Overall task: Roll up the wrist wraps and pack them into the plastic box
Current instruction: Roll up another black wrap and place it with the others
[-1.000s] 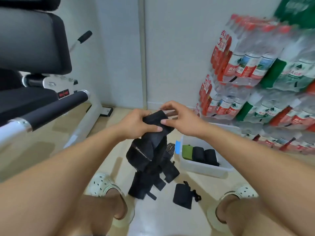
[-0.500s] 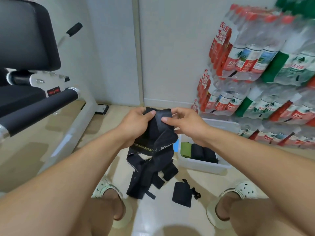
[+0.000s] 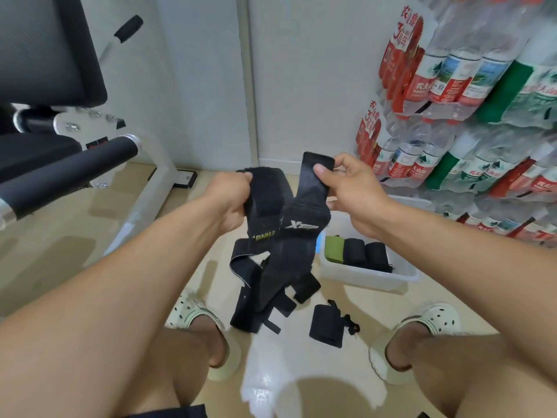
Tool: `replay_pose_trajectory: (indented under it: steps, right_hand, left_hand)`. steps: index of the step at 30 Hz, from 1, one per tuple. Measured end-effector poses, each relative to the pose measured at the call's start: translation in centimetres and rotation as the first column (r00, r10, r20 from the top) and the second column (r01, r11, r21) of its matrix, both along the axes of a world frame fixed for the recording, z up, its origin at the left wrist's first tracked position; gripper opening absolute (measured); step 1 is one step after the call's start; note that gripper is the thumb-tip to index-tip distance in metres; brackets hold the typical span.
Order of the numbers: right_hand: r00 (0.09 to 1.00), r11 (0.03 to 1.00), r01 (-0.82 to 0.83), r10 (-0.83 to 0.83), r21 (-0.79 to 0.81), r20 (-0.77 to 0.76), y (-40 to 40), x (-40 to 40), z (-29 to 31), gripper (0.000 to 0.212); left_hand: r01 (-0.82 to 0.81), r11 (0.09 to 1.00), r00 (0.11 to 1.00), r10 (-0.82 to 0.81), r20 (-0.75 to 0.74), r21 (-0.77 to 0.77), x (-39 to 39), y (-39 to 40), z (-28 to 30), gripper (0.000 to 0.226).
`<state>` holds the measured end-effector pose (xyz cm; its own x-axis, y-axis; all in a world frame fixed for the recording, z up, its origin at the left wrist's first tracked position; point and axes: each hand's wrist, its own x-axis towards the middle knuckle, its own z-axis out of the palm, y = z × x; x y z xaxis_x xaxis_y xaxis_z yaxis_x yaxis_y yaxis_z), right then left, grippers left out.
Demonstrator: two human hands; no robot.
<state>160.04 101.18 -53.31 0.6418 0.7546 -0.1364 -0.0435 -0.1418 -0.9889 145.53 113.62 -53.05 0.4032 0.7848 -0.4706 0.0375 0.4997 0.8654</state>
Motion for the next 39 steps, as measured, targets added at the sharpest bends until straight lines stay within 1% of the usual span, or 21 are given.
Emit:
replay_pose_trajectory:
  steps: [2,4,6,8,11,12,13,15,17,18,19,20,22,23,26,29,32,34,36,37,39]
  right_hand:
    - [0.998,0.998,0.064,-0.065,-0.014,-0.017,-0.3,0.9,0.3,0.015]
    - [0.998,0.996,0.059,-0.061,-0.064,-0.028,-0.8,2.1,0.3,0.006]
    - [0.998,0.979,-0.063,0.060,-0.195,-0.019,-1.5,2.9,0.0,0.004]
    - [0.973,0.911,-0.225,0.230,-0.346,-0.027,-2.2,2.9,-1.0,0.007]
    - [0.922,0.824,-0.354,0.386,-0.442,-0.021,-2.3,1.7,-1.9,0.010]
    - [0.910,0.817,-0.348,0.413,-0.460,0.046,-2.2,1.4,-2.0,0.011]
    - [0.885,0.824,-0.312,0.434,-0.473,0.171,-2.0,1.3,-2.0,0.022]
    - [0.758,0.841,-0.278,0.488,-0.464,0.432,-1.6,1.4,-1.7,0.061]
    - [0.610,0.780,-0.392,0.618,-0.488,0.496,-1.5,1.0,-1.2,0.095]
    - [0.536,0.719,-0.444,0.692,-0.535,0.484,-1.5,0.7,-1.2,0.100]
    - [0.467,0.657,-0.463,0.751,-0.595,0.466,-1.5,0.4,-1.2,0.097]
    - [0.424,0.610,-0.457,0.789,-0.647,0.444,-1.5,0.1,-1.3,0.084]
    - [0.405,0.570,-0.445,0.816,-0.691,0.412,-1.6,-0.2,-1.5,0.052]
    - [0.418,0.567,-0.464,0.817,-0.680,0.396,-1.6,-0.1,-1.6,0.043]
    - [0.546,0.629,-0.518,0.765,-0.580,0.342,-1.6,1.2,-1.8,0.029]
    - [0.635,0.694,-0.482,0.697,-0.535,0.333,-1.9,2.6,-2.2,0.025]
    - [0.726,0.753,-0.448,0.621,-0.482,0.294,-2.1,3.5,-3.0,0.023]
    - [0.802,0.789,-0.442,0.560,-0.426,0.206,-2.1,3.7,-3.7,0.020]
    - [0.867,0.833,-0.400,0.479,-0.382,0.136,-1.6,3.4,-4.7,0.017]
    - [0.896,0.856,-0.375,0.433,-0.355,0.097,-1.3,3.1,-5.1,0.018]
    - [0.923,0.875,-0.357,0.384,-0.328,0.021,-0.5,2.0,-6.0,0.024]
  left_hand:
    - [-0.094,0.996,0.995,0.094,-0.024,0.003,-0.6,1.1,-0.5,0.019]
    - [-0.116,0.993,0.991,0.117,-0.069,0.011,-1.2,2.0,-1.2,0.018]
    - [-0.105,0.994,0.988,0.107,-0.109,0.016,-1.5,2.3,-1.6,0.017]
    - [-0.059,0.996,0.986,0.068,-0.153,0.064,-1.5,2.3,-1.7,0.015]
    - [0.147,0.974,0.964,-0.102,-0.247,0.173,-1.5,1.6,-1.0,0.017]
    - [0.255,0.945,0.936,-0.188,-0.298,0.207,-1.6,1.2,-0.7,0.018]
    - [0.381,0.890,0.887,-0.276,-0.369,0.251,-1.8,0.9,-0.5,0.019]
    - [0.627,0.711,0.743,-0.425,-0.517,0.317,-2.0,0.5,-0.1,0.026]
    - [0.786,0.536,0.601,-0.542,-0.588,0.309,-2.1,-0.2,0.5,0.032]
    - [0.828,0.478,0.549,-0.582,-0.599,0.294,-2.1,-0.5,0.8,0.032]
    - [0.857,0.434,0.507,-0.605,-0.614,0.280,-2.0,-0.7,0.9,0.032]
    - [0.879,0.394,0.469,-0.613,-0.636,0.268,-2.0,-1.0,1.1,0.032]
    - [0.909,0.338,0.408,-0.606,-0.683,0.243,-2.0,-1.0,1.2,0.034]
    - [0.911,0.337,0.399,-0.588,-0.703,0.236,-2.1,-0.8,1.2,0.036]
    - [0.879,0.412,0.434,-0.488,-0.757,0.238,-2.5,0.3,1.0,0.042]
    - [0.844,0.488,0.460,-0.450,-0.766,0.221,-3.4,1.8,0.6,0.047]
    - [0.768,0.596,0.562,-0.450,-0.694,0.235,-4.6,2.9,-0.1,0.047]
    - [0.666,0.709,0.688,-0.463,-0.559,0.232,-5.1,3.3,-0.2,0.053]
    - [0.516,0.835,0.835,-0.441,-0.328,0.192,-5.1,3.4,0.1,0.064]
    - [0.422,0.893,0.900,-0.393,-0.187,0.156,-4.9,3.3,0.3,0.068]
    - [0.251,0.962,0.966,-0.255,0.032,0.105,-4.4,3.1,0.8,0.069]
